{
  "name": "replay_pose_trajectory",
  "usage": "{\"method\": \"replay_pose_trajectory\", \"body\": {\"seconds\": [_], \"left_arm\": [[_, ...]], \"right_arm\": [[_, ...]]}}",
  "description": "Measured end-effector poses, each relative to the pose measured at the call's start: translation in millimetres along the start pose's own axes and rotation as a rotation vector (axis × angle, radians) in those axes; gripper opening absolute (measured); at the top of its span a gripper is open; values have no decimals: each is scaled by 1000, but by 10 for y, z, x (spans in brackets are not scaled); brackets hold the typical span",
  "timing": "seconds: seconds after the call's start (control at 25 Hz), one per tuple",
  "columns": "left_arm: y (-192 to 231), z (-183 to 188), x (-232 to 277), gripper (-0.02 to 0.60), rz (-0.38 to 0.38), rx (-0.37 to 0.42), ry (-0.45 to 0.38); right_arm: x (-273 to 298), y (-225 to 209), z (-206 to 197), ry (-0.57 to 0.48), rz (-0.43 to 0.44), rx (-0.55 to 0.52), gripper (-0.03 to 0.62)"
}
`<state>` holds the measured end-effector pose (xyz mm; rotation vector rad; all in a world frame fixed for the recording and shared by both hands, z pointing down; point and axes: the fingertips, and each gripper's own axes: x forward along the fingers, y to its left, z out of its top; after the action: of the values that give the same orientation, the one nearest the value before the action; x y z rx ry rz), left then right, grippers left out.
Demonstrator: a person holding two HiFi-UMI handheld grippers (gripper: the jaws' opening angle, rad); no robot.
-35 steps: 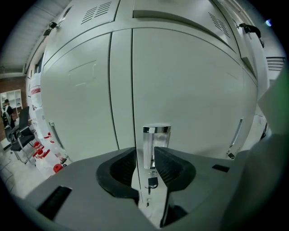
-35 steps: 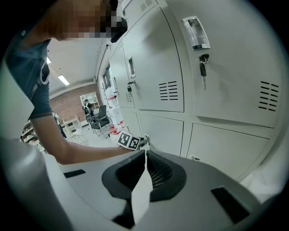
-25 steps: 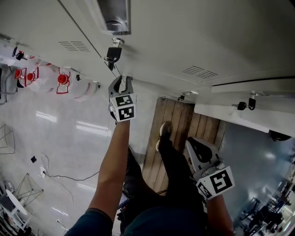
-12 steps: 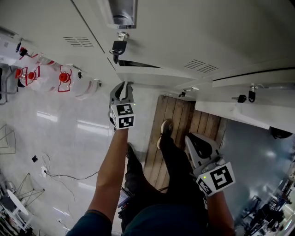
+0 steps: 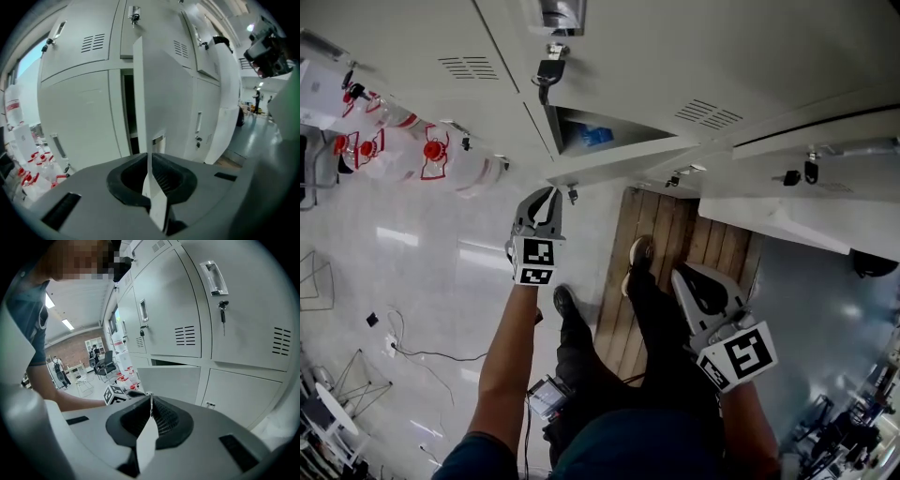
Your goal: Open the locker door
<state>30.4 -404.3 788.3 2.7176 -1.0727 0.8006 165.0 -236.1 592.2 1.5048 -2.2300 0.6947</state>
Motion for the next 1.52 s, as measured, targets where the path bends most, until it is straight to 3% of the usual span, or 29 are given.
{"method": "replay_pose_trajectory", "body": {"seconds": [0.12,0.2,0.36,0.44,0.48,0.52,0.56,0.64,0.72,0.84,1.2,1.52], "left_arm": [[-240,82,-14,18,-118,83,-28],[-357,102,-26,18,-145,116,-20],[-152,57,-145,18,-46,48,-5],[8,7,-156,19,-35,0,5],[46,-11,-126,52,-64,-10,17],[56,-23,-79,142,-105,-10,32],[55,-23,-27,193,-143,-2,43],[60,15,50,178,-182,17,39],[79,62,80,78,-181,24,28],[90,68,72,43,-168,14,29],[-211,-54,-184,38,-209,35,54],[-568,-154,-431,37,-262,6,70]], "right_arm": [[-39,49,16,-6,4,-7,37],[-91,59,33,-13,-1,-11,37],[-205,50,37,-22,-14,-8,37],[-241,35,14,-22,-19,-5,37],[-251,30,0,-22,-20,-3,37],[-259,26,-14,-22,-22,0,37],[-265,24,-29,-22,-24,3,37],[-276,32,-54,-21,-25,6,37],[-287,38,-68,-20,-27,7,37],[-313,21,-78,-19,-36,10,37],[-347,142,-5,-39,-40,4,37],[-428,294,94,-57,-52,-4,37]]}}
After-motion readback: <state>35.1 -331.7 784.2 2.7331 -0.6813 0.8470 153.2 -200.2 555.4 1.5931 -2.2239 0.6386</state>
